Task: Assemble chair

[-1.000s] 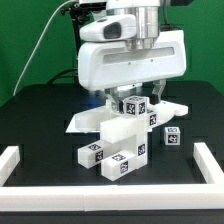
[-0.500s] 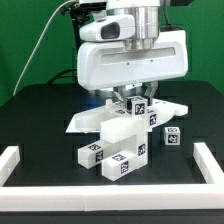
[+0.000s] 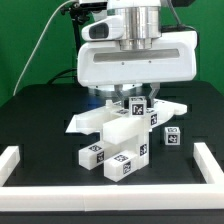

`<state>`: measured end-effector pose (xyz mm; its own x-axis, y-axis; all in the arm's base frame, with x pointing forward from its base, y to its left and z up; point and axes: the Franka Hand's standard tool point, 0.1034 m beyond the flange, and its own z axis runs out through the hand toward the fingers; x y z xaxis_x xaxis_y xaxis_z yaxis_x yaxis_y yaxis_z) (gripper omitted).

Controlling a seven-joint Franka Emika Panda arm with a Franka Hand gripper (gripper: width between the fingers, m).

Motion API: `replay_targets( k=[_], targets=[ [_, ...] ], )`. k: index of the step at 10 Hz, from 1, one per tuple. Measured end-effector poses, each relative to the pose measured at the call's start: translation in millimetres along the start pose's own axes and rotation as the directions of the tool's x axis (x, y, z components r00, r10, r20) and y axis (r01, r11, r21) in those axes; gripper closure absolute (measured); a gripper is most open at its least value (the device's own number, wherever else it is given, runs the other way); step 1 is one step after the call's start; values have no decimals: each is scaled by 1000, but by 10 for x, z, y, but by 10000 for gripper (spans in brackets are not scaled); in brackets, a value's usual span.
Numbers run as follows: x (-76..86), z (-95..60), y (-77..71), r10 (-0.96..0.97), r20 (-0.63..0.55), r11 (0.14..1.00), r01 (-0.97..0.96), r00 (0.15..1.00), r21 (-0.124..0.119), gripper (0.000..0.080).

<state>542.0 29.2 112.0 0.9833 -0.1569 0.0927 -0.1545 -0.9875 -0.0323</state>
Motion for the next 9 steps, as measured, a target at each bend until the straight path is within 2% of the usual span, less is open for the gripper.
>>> replay_targets(
  k=[3,9],
  targets=[
    [1,0,-5,275,2,961,-275,962,10,515],
    [1,-2,-31,590,18,807,-590,807,27,515]
  ],
)
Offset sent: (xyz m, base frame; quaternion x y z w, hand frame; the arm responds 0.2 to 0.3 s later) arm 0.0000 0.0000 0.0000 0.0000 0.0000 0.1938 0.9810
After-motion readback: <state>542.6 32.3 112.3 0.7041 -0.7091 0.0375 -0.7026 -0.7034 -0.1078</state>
